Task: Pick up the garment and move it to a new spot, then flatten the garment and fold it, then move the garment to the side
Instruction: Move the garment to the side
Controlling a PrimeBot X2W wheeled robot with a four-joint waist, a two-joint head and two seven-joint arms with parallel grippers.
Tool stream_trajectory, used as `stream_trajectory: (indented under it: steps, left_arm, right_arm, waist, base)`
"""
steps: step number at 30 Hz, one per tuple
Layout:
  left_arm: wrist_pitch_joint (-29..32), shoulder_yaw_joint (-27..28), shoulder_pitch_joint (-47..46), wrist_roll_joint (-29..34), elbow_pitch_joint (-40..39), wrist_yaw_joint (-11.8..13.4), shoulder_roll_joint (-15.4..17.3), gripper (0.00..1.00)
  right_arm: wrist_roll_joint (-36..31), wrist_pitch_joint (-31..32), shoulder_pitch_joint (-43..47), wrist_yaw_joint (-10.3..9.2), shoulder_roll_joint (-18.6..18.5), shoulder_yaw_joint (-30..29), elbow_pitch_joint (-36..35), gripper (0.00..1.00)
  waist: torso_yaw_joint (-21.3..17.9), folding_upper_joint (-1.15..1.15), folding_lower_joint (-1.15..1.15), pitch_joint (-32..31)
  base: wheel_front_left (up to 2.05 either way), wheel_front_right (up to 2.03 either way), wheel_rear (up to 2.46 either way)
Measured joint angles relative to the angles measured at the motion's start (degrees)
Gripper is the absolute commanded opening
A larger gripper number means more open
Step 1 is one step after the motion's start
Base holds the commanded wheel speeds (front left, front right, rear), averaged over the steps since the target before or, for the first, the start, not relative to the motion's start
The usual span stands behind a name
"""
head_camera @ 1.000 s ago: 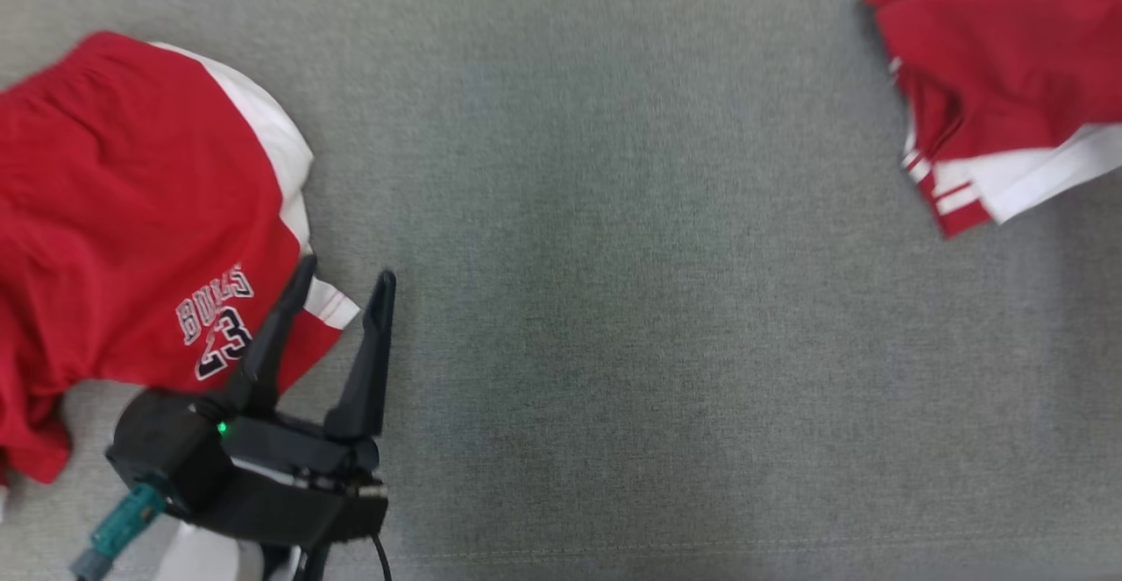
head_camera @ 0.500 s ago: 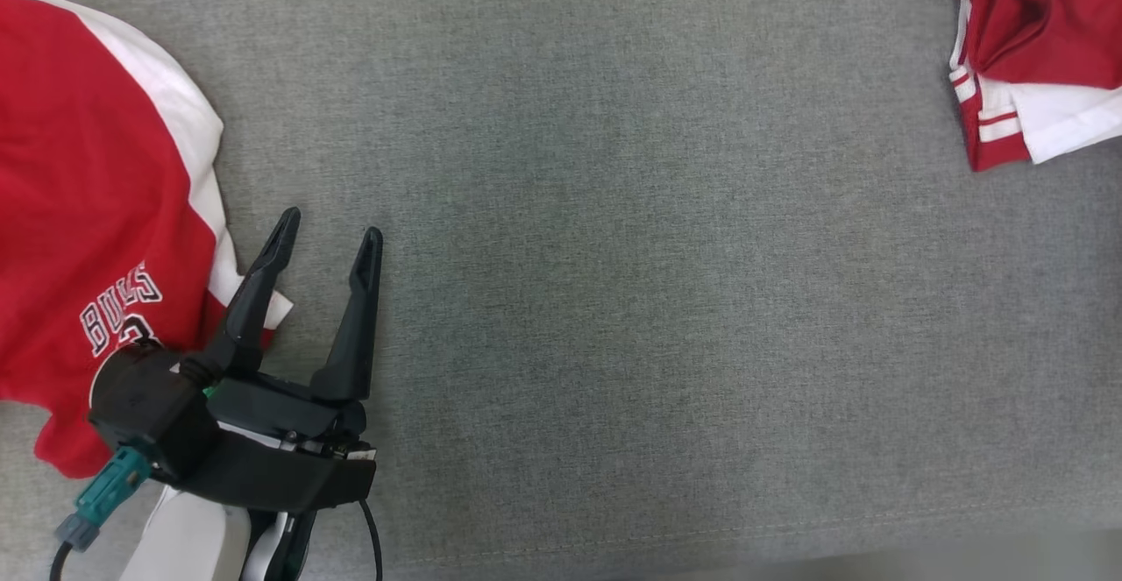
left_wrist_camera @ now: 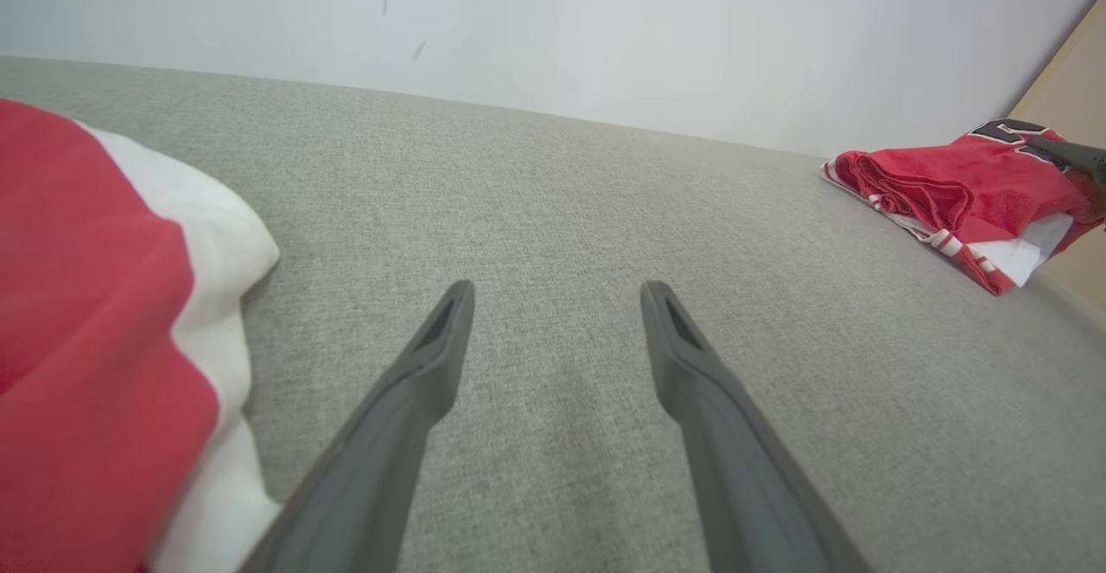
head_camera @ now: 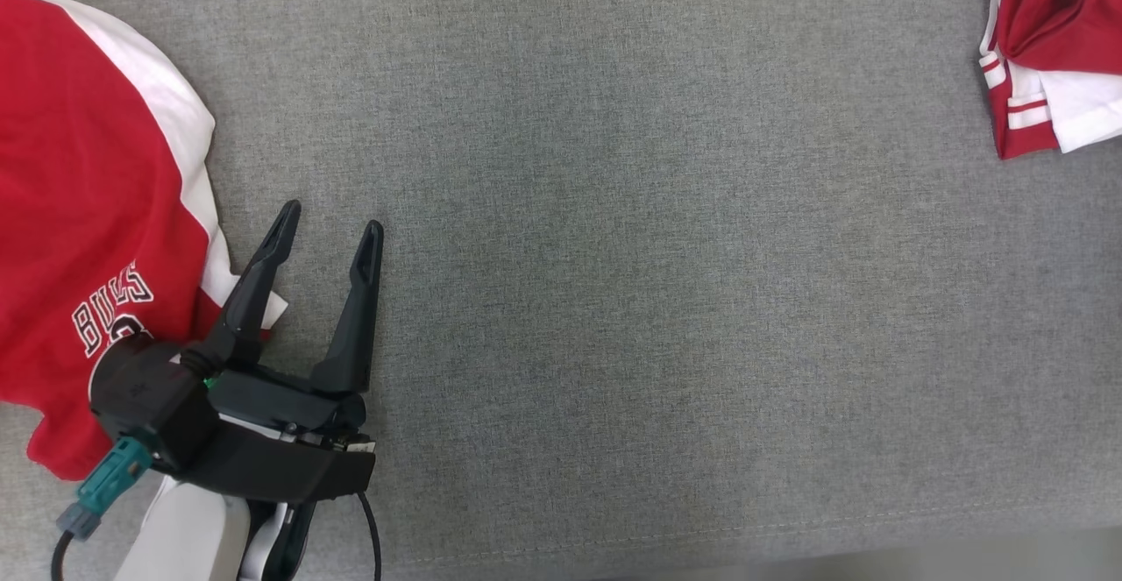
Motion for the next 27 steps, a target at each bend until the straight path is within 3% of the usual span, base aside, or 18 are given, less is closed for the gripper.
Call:
stream_trajectory:
  steps: [1, 3, 16, 27]
  left_arm:
    - [0.0, 0.0, 0.0, 0.0, 0.0, 0.0, 0.0, 1.0]
    - [0.0, -0.1, 0.0, 0.0, 0.4, 0.0, 0.0, 1.0]
    - [0.0, -0.4, -0.3, 0.0, 3.0, -0.5, -1.1, 1.0]
    - [0.0, 0.4, -0.4, 0.0, 6.4, -0.5, -2.3, 1.0]
  right_arm:
    - [-0.2, -0.2, -0.1, 0.0, 0.1, 0.1, 0.4, 0.35]
    - [-0.3, -0.3, -0.2, 0.0, 0.1, 0.3, 1.1, 1.0]
    - [-5.6, -1.8, -1.5, 0.1, 0.6, 4.2, 4.4, 1.0]
    - [-10.6, -2.8, 1.3, 0.33, 2.3, 9.4, 0.9, 1.0]
  waist:
    - [0.0, 0.0, 0.0, 0.0]
    - [0.1, 0.0, 0.0, 0.0]
    - [-0.1, -0.01, -0.01, -2.8]
    - [-0.6, -0.01, -0.01, -8.9]
  base:
    - [0.0, 0.0, 0.0]
    - [0.0, 0.0, 0.0]
    - [0.0, 0.0, 0.0]
    - [0.0, 0.0, 0.0]
